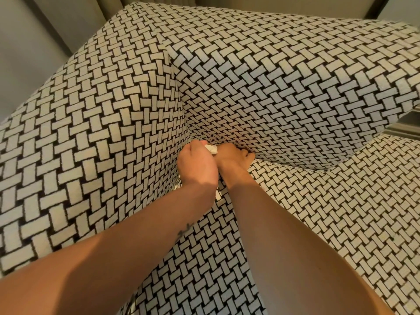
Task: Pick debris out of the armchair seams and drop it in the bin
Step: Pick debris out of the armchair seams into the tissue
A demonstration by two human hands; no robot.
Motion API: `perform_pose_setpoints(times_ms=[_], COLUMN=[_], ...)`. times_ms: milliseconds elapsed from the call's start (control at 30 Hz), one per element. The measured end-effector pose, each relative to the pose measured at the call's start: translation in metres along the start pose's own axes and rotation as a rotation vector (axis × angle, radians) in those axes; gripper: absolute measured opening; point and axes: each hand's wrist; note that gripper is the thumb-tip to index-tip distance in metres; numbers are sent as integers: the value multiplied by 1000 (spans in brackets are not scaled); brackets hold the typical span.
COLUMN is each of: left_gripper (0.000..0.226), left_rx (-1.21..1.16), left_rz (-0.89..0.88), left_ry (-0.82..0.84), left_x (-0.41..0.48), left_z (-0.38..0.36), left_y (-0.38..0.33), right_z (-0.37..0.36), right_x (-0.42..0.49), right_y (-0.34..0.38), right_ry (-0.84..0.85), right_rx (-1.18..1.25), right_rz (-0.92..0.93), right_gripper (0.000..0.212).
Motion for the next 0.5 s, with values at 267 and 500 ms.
perform_pose_setpoints(times_ms=[267, 500], left_gripper=[33, 34], left_rx=[12, 36], left_rz=[-47, -58], left_ry=[-13, -22], left_x=[1, 3], left_z=[-1, -1], left_y=[2, 3], right_z=[-14, -17], right_x=[-1, -3], right_y=[-9, -17], right_ry=[-180, -256], right_rx=[61, 137], right_rz=[85, 191], right_gripper=[28, 31])
Point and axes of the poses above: each hand's wrist, its own x-axis towards the middle knuckle, its own z-axis out of the back of the hand, y = z × x, and after that the axes turned 13 degrees about x, right-handed
